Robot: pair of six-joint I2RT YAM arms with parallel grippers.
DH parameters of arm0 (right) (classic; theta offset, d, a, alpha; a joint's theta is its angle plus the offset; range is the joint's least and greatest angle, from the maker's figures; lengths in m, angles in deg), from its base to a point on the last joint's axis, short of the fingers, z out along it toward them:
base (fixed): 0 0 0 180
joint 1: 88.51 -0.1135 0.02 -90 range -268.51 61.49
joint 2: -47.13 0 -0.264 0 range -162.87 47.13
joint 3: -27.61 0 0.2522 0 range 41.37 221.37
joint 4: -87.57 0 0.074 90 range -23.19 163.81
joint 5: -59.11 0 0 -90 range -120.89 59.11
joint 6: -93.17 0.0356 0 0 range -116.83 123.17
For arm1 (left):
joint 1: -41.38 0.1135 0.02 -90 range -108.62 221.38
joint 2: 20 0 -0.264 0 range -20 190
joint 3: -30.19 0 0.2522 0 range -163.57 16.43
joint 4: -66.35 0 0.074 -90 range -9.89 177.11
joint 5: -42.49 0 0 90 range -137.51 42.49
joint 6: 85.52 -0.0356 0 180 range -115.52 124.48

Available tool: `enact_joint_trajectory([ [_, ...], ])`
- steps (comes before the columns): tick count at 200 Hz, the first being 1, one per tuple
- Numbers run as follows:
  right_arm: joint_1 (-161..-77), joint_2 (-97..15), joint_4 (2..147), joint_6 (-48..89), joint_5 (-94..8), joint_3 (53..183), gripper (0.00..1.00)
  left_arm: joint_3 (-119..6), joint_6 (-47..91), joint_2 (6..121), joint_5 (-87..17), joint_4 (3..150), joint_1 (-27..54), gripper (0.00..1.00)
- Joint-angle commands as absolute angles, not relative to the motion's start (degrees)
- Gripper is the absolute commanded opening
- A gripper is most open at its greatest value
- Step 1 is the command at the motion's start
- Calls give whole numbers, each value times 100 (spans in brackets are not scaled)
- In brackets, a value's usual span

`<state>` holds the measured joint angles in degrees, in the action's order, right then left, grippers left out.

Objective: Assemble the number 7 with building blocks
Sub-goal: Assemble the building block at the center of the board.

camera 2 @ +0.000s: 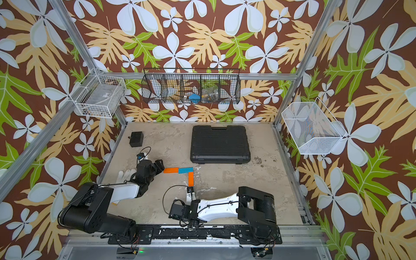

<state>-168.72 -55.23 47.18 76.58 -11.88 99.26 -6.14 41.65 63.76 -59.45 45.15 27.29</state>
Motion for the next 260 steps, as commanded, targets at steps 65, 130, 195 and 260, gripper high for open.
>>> enact_joint_trajectory([
  [65,-16850,-5535,4311,7832,-1006,9999,34,-651,4156,6367,-5925,4458,2745,72],
  [130,-16854,-5513,4331,7766,-992,10087,34,-651,4152,6367,-5919,4455,2747,72],
  [195,-16840,-5587,4318,7761,-949,10078,35,-651,4157,6388,-5904,4456,2748,72],
  [260,-16805,-5641,4339,7722,-919,10091,35,-651,4157,6396,-5893,4450,2749,72],
])
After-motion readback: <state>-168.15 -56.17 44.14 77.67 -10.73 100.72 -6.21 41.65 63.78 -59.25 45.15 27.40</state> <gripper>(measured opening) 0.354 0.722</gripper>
